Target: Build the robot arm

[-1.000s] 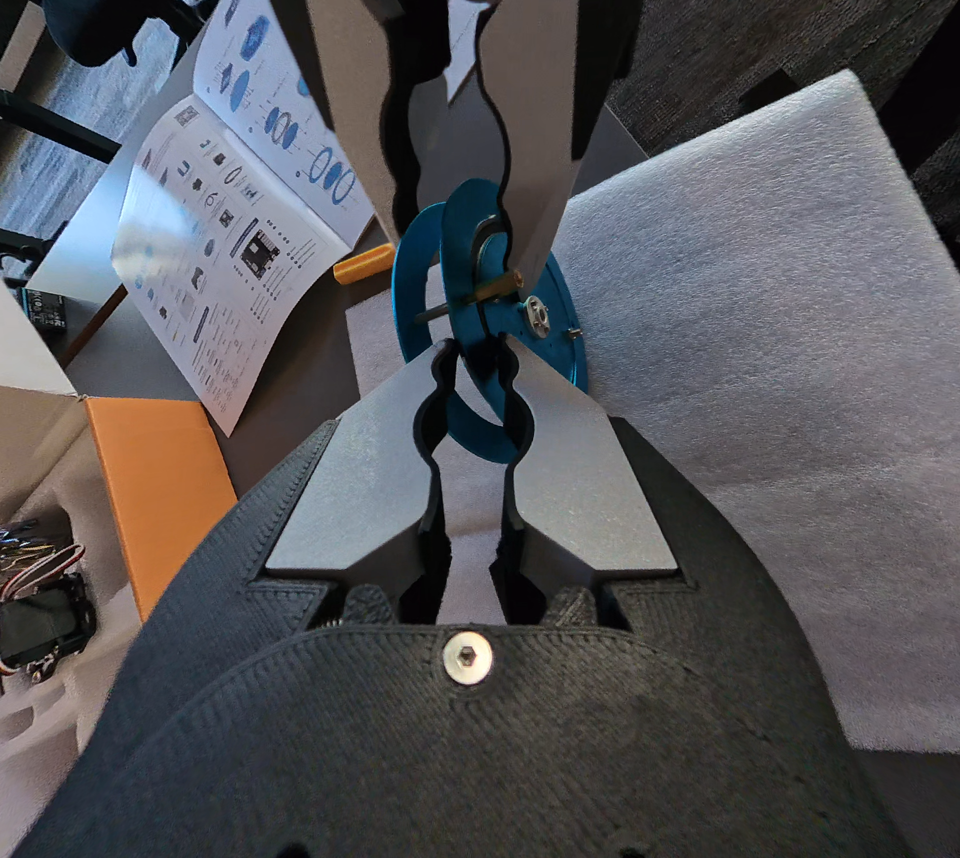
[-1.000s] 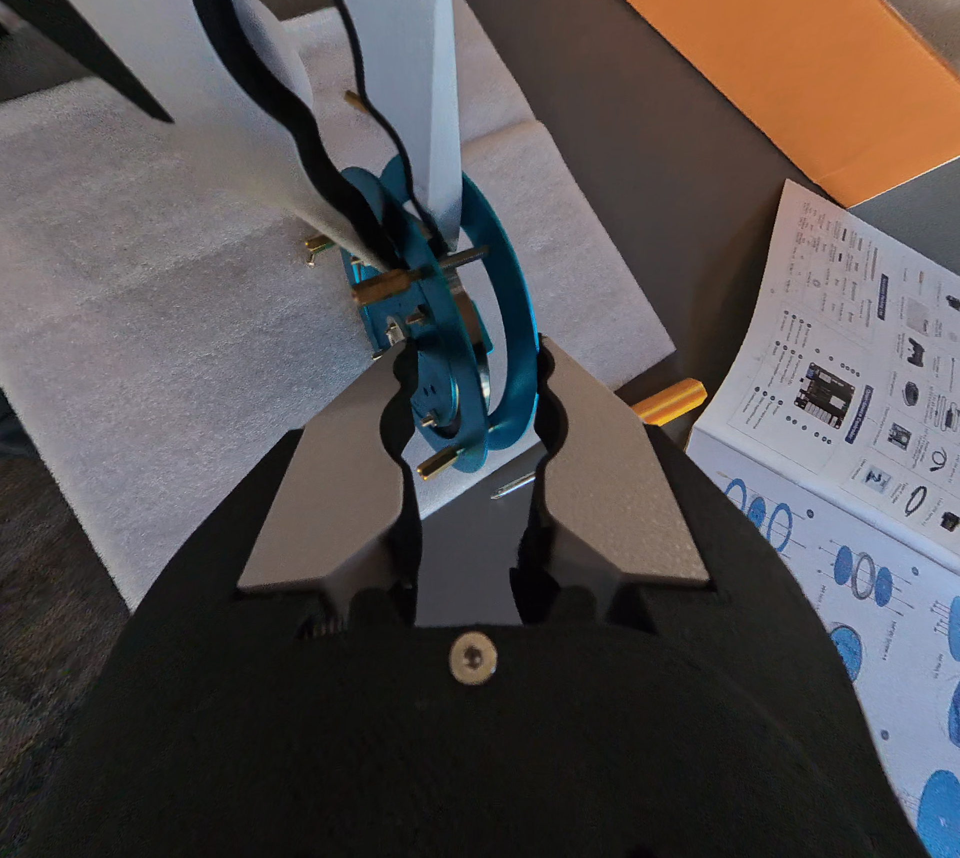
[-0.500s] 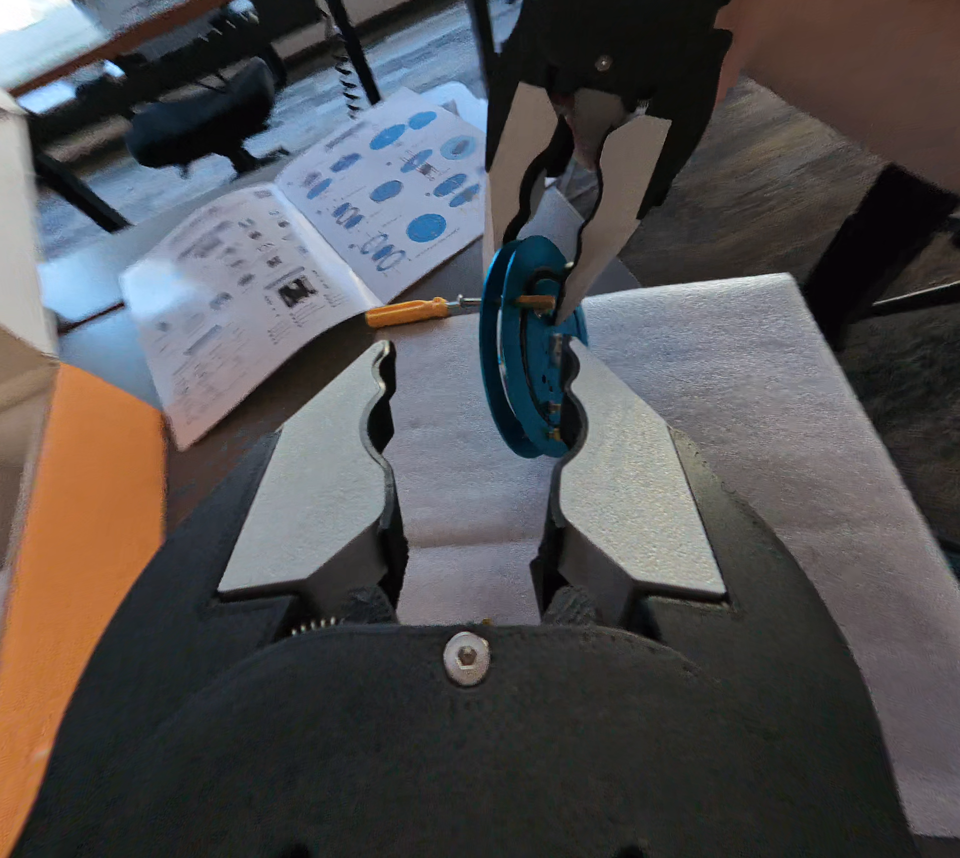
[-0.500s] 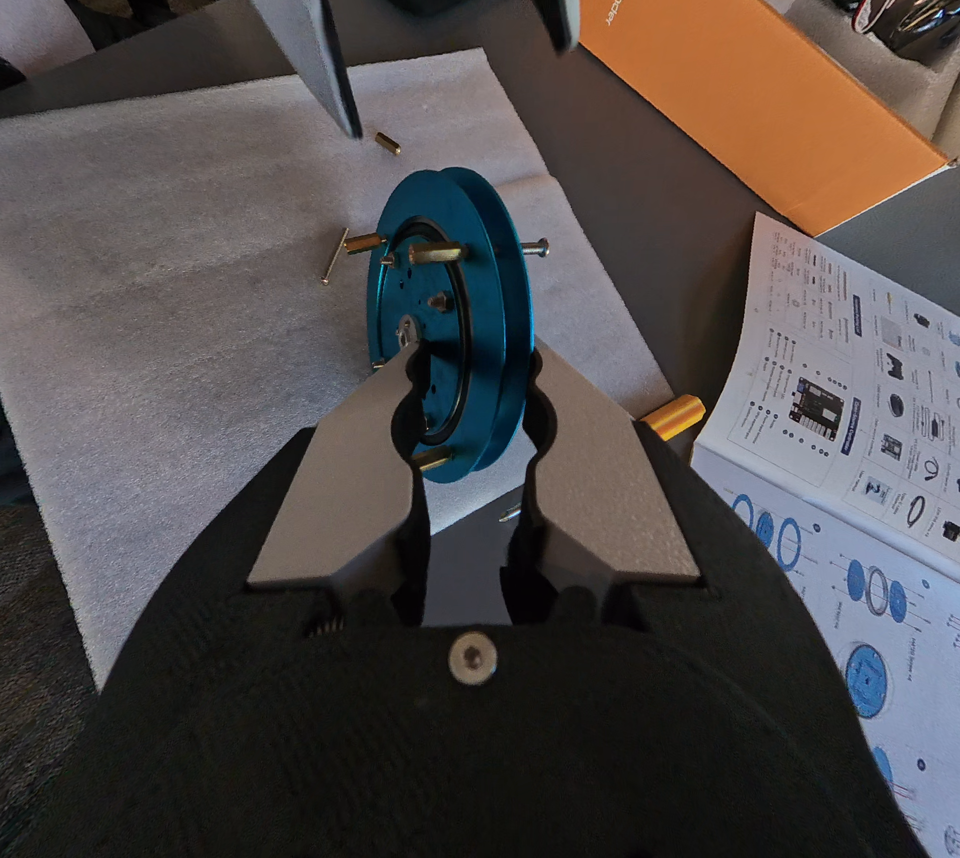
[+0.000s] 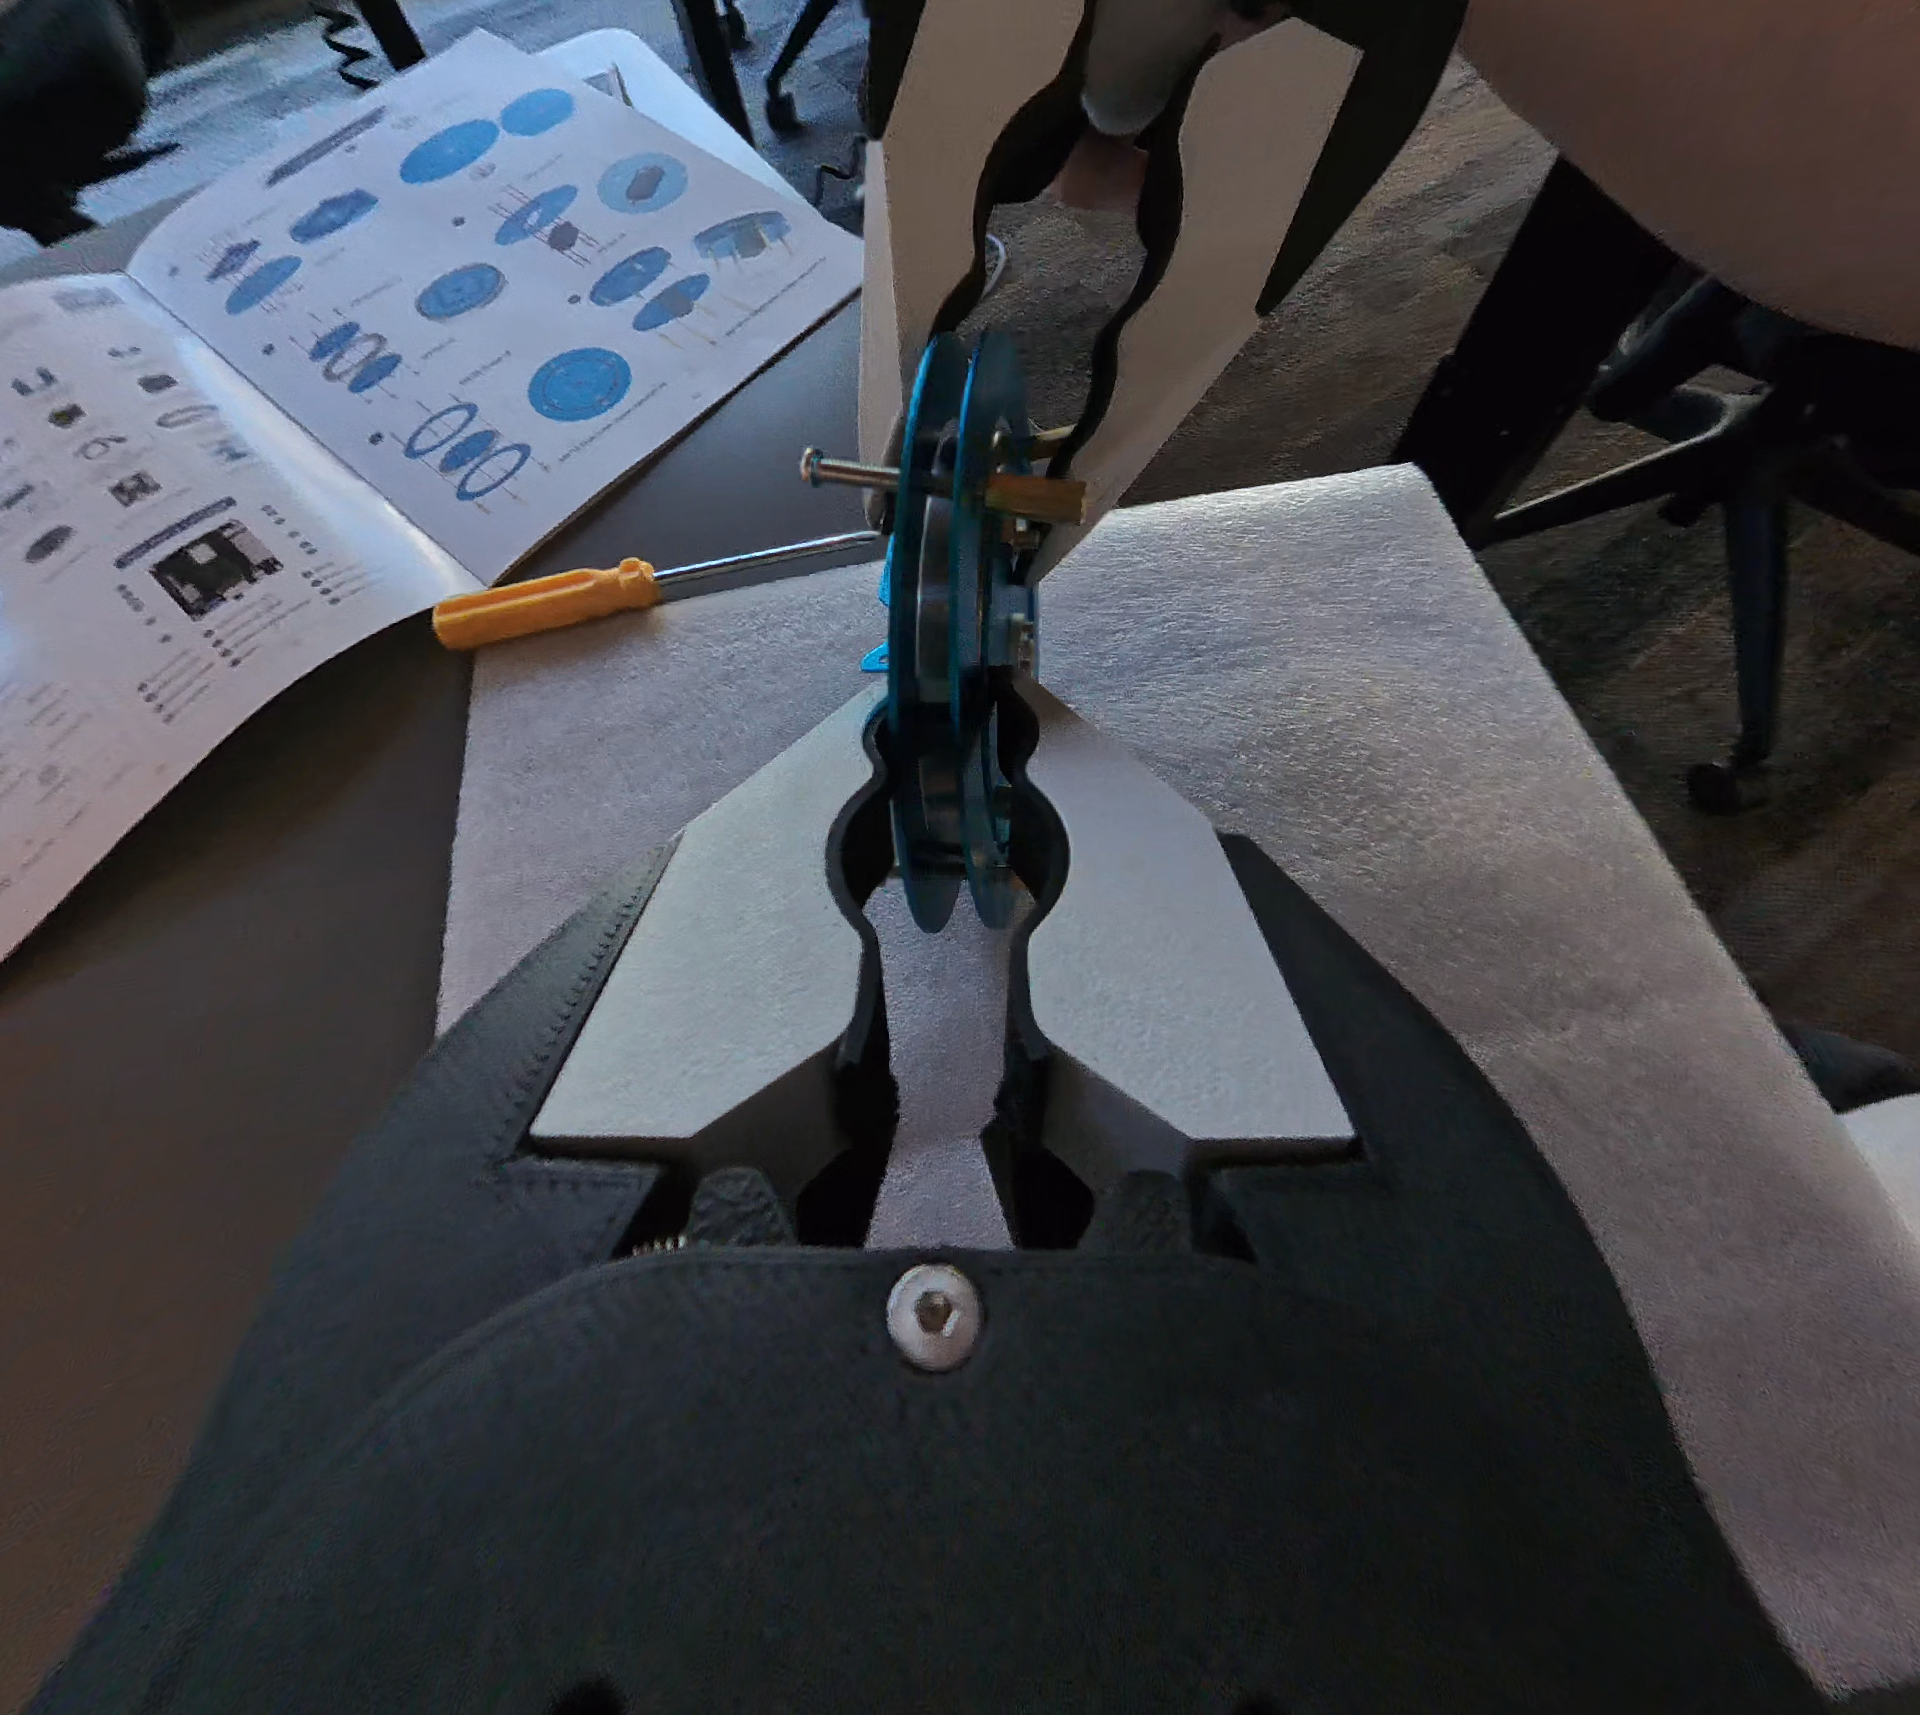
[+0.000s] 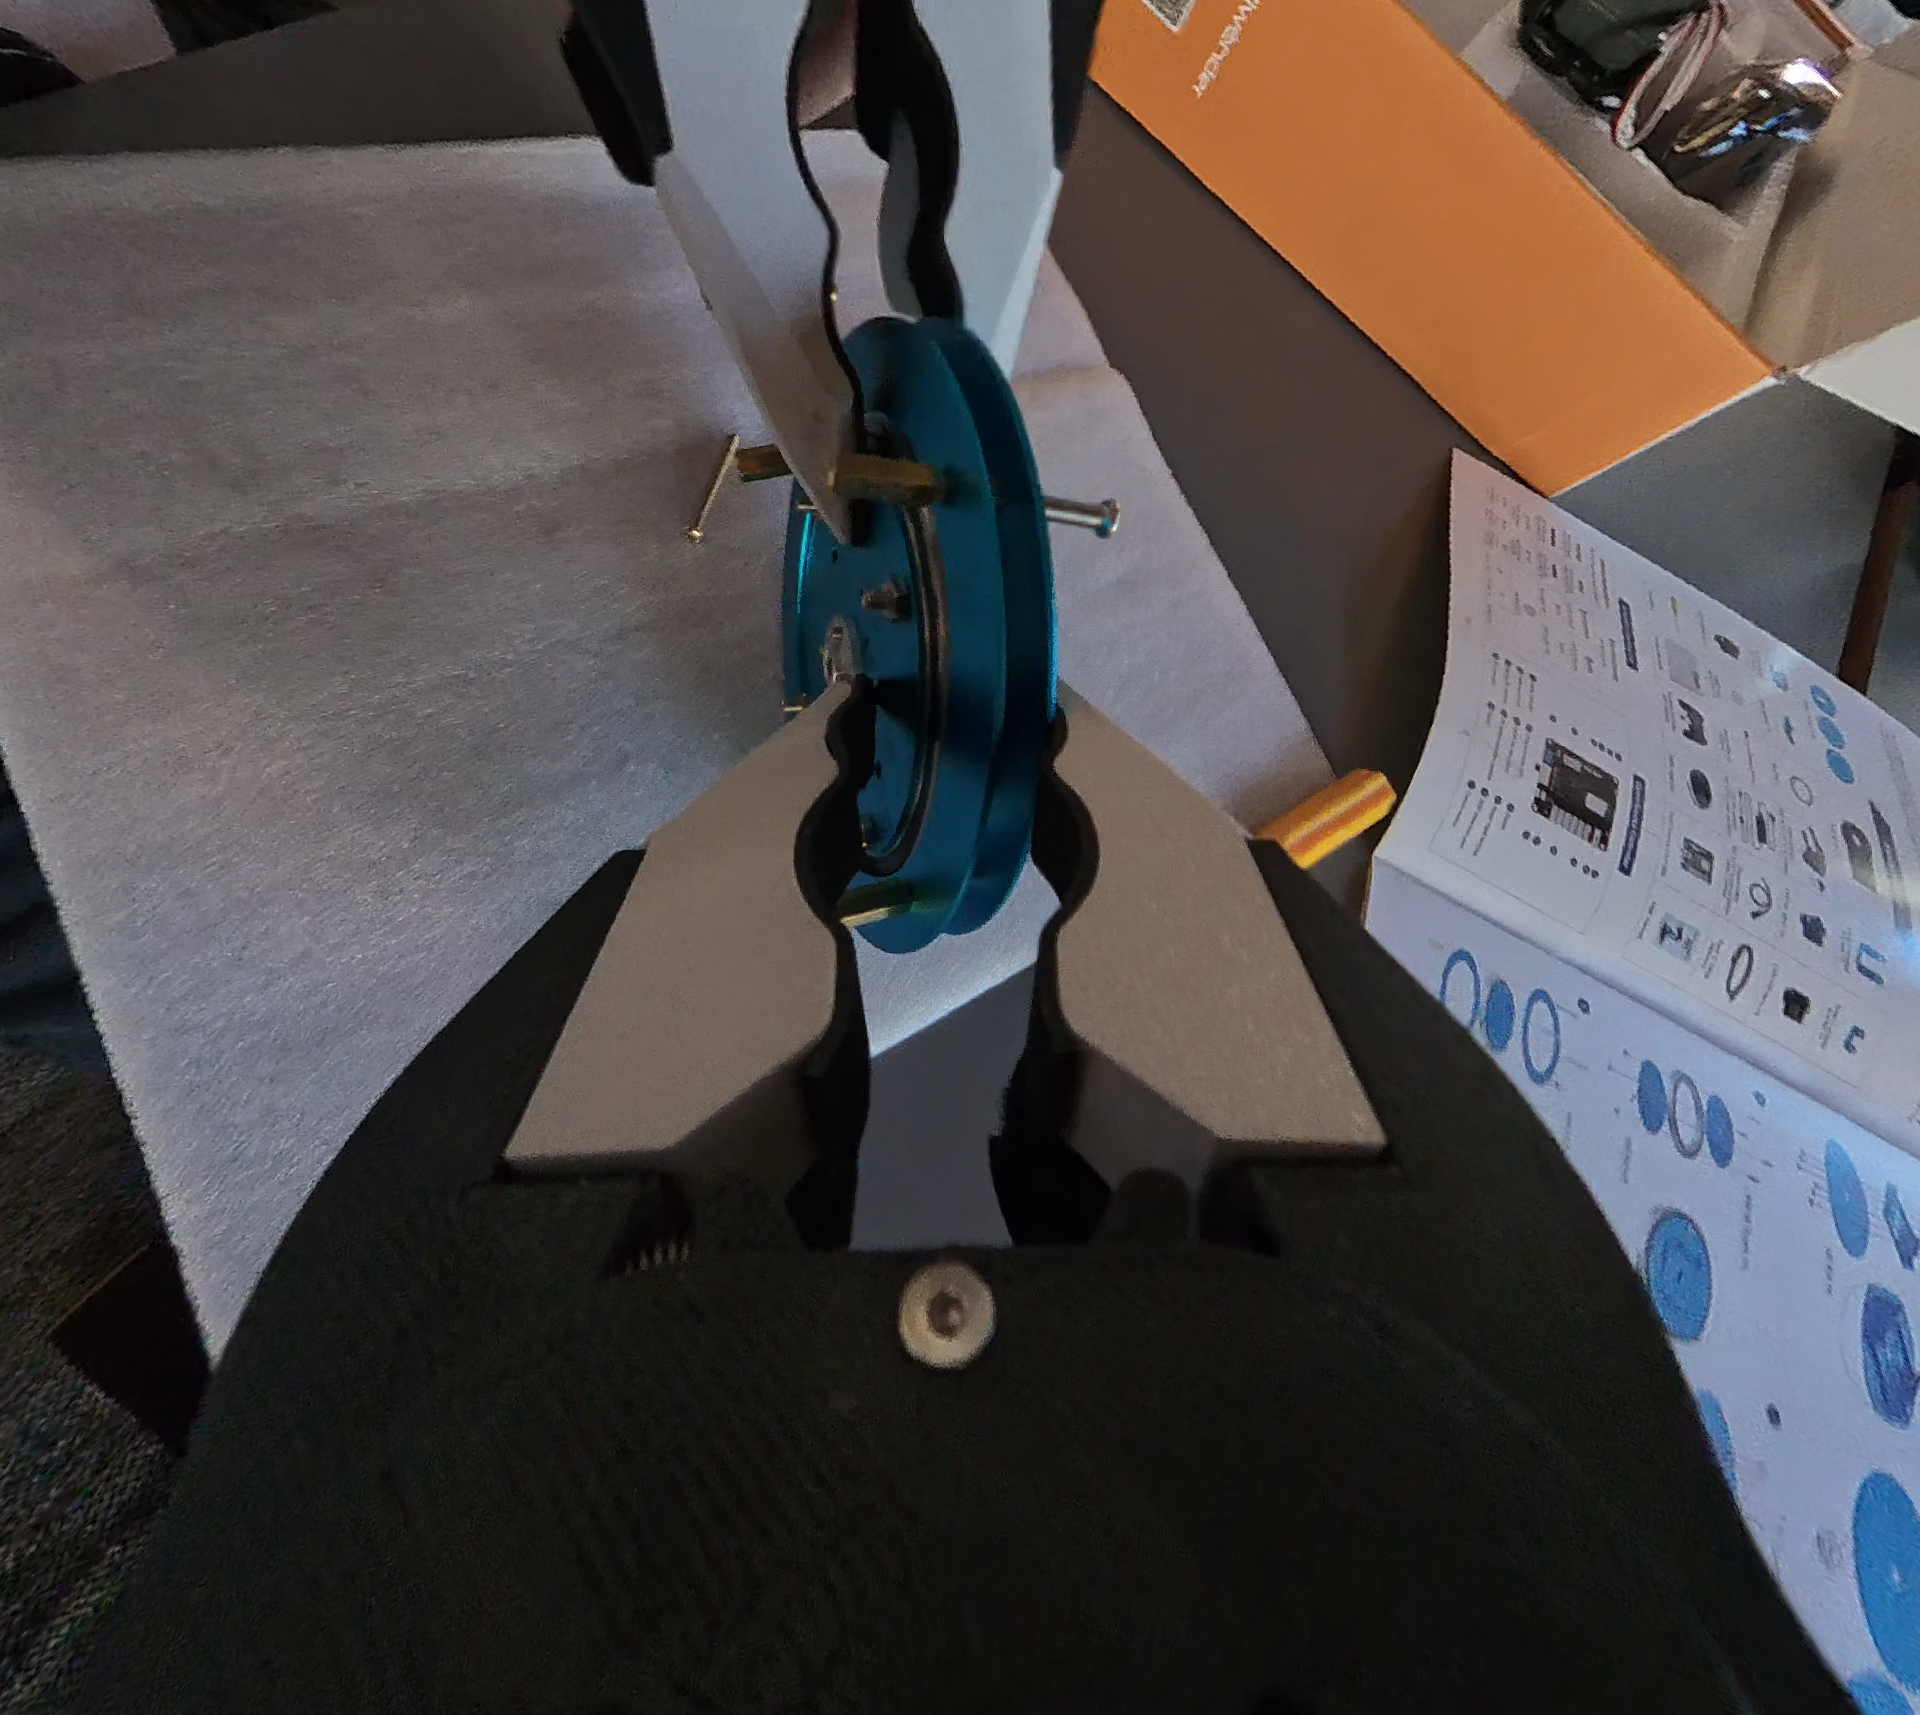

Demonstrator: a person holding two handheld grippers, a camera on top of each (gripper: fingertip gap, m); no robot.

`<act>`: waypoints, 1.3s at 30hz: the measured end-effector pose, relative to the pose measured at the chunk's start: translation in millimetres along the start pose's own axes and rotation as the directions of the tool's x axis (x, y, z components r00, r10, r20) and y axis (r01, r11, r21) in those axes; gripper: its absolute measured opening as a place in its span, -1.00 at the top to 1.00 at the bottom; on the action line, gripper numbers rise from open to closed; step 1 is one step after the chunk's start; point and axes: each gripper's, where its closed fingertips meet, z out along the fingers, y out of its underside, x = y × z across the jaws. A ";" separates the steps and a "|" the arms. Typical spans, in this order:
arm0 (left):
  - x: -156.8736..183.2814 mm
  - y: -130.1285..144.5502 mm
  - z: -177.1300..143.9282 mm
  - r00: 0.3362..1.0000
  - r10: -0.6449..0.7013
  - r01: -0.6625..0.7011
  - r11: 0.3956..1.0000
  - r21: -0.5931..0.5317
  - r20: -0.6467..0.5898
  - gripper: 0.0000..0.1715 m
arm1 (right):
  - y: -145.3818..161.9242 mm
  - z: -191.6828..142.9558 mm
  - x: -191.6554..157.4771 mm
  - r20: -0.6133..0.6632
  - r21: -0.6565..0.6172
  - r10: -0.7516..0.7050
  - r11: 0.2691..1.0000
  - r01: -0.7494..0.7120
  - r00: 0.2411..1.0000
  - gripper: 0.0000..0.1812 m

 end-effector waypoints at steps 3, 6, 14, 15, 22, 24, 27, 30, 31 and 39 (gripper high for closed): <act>2.7 -3.0 2.6 0.998 0.027 -0.028 1.000 0.013 0.053 0.84 | 5.6 -7.3 6.6 -0.130 -0.031 0.034 0.999 -0.038 0.991 0.48; 4.3 -4.7 4.3 0.997 0.020 -0.021 1.000 0.020 0.071 0.84 | -7.1 -23.6 6.9 -0.280 0.064 0.143 0.989 -0.130 0.949 0.50; 5.9 -7.7 7.1 0.991 -0.007 0.004 1.000 0.021 0.132 0.85 | -41.9 -50.4 -12.1 -0.641 0.402 0.539 0.842 -0.359 0.546 0.68; 6.8 -8.2 7.5 0.991 0.004 -0.007 1.000 0.022 0.137 0.85 | -35.9 -51.5 -9.9 -0.694 0.376 0.511 0.858 -0.349 0.508 0.72; 7.2 -8.0 7.2 0.991 -0.008 0.004 0.999 0.032 0.134 0.84 | -28.0 -40.4 -7.7 -0.653 0.444 0.608 0.790 -0.423 0.452 0.74; 7.2 -7.7 7.0 0.991 -0.015 0.010 0.999 0.036 0.131 0.85 | -28.1 -37.6 -7.5 -0.630 0.467 0.638 0.766 -0.441 0.442 0.74; 7.2 -8.0 7.1 0.991 -0.017 0.012 0.999 0.040 0.129 0.85 | -27.1 -35.0 -6.0 -0.633 0.462 0.640 0.764 -0.450 0.436 0.89; 7.2 -7.8 6.9 0.991 -0.019 0.014 0.999 0.042 0.131 0.85 | -27.1 -35.7 -4.8 -0.633 0.466 0.647 0.757 -0.458 0.426 0.94; 7.0 -7.7 6.8 0.991 -0.028 0.022 0.999 0.045 0.130 0.85 | -25.6 -35.9 -5.5 -0.629 0.467 0.653 0.751 -0.467 0.420 0.94; 4.4 -6.5 6.3 0.985 -0.047 0.039 0.998 0.049 0.164 0.85 | -25.8 -41.1 -15.1 -0.562 0.580 0.735 0.677 -0.453 0.379 0.95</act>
